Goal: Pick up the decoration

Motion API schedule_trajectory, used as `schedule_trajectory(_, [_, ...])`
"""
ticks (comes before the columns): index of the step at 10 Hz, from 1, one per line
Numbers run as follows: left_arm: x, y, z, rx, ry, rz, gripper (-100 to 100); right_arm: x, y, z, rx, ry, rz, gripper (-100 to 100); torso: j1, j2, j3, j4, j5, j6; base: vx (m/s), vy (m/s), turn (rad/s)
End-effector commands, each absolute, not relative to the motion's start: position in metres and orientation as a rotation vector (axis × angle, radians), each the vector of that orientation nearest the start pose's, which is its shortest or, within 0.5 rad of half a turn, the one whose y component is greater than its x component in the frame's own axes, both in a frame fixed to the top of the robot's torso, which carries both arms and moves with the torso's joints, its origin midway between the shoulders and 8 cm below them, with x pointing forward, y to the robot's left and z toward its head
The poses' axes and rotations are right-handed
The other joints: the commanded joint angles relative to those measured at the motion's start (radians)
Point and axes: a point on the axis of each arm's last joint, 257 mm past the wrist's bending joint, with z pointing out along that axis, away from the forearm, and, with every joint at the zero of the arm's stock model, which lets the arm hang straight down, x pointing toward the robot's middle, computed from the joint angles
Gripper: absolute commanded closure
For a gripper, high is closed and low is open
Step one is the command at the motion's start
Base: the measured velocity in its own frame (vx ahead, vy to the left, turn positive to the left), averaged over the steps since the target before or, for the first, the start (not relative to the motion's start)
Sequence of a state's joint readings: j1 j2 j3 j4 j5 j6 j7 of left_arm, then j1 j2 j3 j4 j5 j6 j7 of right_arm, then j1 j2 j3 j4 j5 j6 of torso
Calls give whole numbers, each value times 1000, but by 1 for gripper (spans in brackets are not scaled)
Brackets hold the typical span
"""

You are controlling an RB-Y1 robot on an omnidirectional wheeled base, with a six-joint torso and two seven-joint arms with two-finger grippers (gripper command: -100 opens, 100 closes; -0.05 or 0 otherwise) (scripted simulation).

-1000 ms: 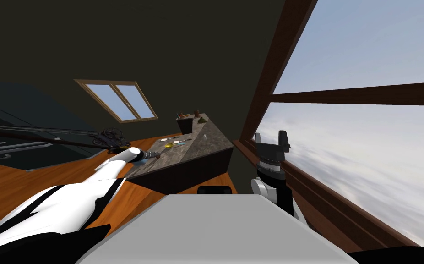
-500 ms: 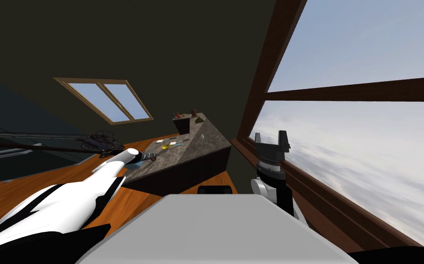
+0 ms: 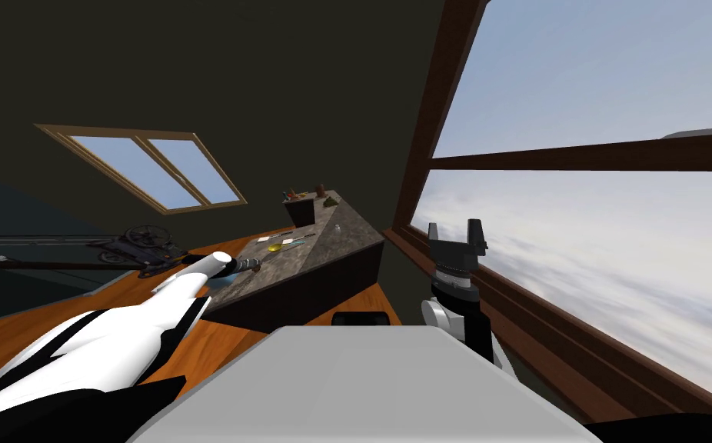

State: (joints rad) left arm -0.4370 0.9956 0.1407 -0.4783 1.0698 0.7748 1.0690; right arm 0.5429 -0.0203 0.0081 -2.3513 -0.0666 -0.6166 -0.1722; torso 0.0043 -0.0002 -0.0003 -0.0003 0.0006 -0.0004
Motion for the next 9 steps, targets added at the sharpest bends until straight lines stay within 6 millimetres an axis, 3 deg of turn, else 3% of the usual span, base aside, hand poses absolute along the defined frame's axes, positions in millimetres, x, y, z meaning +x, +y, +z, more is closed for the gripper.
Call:
schedule_trajectory(1, [415,707,-310,-2762,-563,-895,100,304,-280,63,617,442,1533,0,0,0,0,0,0,0,0,0,0])
schedule_trajectory(4, [415,707,-310,-2762,-564,-896,100,304,-280,63,617,442,1533,0,-1,-2,-1,-1,0,0,0,0,0])
schedule_trajectory(5, [415,707,-310,-2762,-564,-896,0,304,-280,63,617,442,1533,0,-1,-2,-1,-1,0,0,0,0,0])
schedule_trajectory(6, [418,703,-308,-2772,-536,-897,100,304,-280,63,617,442,1533,0,-1,-2,-1,-1,0,1,50,-31,195])
schedule_trajectory(9, [428,690,-300,-2807,-446,-907,100,304,-280,63,617,442,1533,0,-5,-7,-4,-2,-1,-1,93,-60,232])
